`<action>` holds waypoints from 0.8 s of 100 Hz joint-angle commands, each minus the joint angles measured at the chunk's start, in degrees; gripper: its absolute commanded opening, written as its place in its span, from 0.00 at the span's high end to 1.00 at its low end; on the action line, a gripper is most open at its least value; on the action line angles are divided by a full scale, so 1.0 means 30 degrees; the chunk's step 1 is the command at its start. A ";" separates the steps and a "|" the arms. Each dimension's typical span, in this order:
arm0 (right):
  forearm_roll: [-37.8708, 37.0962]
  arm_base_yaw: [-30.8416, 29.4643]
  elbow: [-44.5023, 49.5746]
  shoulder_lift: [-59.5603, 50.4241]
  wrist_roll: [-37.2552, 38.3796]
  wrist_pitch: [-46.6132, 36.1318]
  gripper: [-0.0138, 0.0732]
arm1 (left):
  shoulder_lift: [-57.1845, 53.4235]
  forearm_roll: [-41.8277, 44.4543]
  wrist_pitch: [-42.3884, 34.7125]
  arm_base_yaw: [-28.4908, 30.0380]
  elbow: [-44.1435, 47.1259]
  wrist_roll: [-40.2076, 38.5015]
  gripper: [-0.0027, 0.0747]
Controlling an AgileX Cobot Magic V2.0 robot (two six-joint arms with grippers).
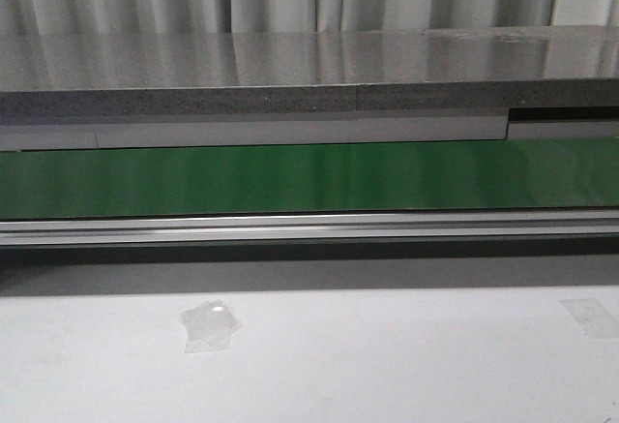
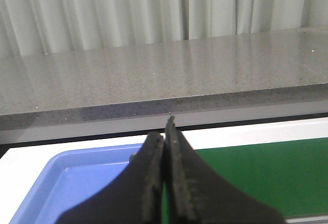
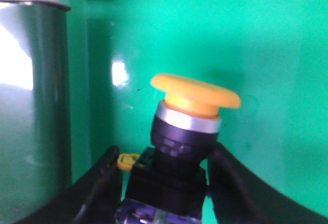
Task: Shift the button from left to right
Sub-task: 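Lift the button with the right gripper and lower it into the green tray, then open the right gripper and raise it off the button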
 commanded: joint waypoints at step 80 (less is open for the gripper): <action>-0.0047 -0.0118 -0.1111 -0.1151 0.0263 -0.0051 0.30 | 0.0161 -0.0279 -0.1278 0.0070 -0.0572 -0.0217 0.99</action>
